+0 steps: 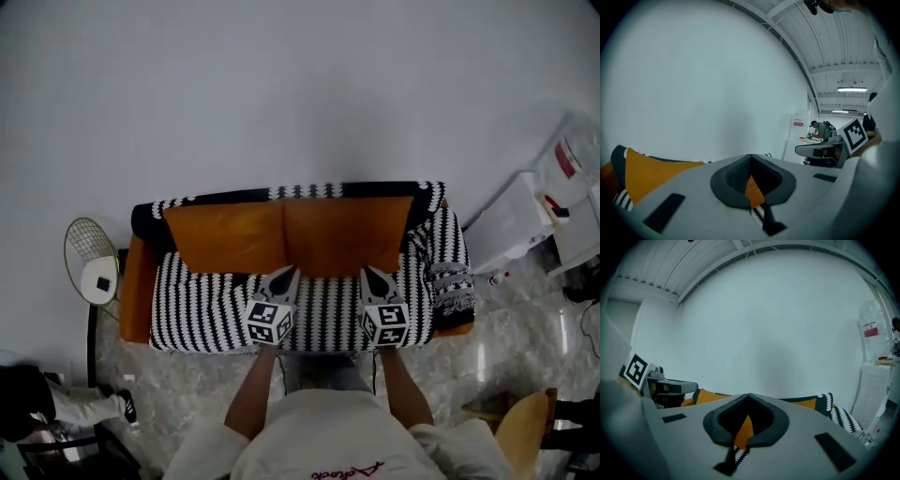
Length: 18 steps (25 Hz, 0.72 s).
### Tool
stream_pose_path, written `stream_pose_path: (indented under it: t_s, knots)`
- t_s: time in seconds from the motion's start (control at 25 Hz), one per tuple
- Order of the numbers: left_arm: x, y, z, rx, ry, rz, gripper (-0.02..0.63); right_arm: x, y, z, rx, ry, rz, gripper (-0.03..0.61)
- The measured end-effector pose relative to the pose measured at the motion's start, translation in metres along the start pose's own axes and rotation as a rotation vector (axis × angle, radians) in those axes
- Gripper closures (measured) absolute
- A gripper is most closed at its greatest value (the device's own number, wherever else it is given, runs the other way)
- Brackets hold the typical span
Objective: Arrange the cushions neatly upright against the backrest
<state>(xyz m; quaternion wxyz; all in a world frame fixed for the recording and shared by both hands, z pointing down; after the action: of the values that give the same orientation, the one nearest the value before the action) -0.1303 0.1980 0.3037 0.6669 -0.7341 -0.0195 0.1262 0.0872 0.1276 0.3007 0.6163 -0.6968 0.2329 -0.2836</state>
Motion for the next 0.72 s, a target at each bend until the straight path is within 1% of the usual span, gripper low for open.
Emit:
stream_pose_path:
  t_s: [0.36,0.72]
  knots:
    - [0.004,0.003,0.055,0.014,-0.030,-0.027,0.584,-0.050,-0.002,0.039,0.022,-0.019,0.015,0.551]
    - [0.012,0.004,0.080,0.029,-0.048,-0.027,0.584,-0.070,0.000,0.061,0.032,-0.030,0.027,0.552]
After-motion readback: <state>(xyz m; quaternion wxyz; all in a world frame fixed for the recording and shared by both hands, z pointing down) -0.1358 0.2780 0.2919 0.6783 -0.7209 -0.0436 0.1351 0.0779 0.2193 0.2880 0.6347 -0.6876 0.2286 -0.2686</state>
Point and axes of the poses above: the fingertips, and each gripper's own axes: z backward along the fingers, x to its right, y out of its top, the point moved 7 cm from there along z, backward along the fingers, and after that the axes turned 9 degrees about x, right-handed, at the moved point
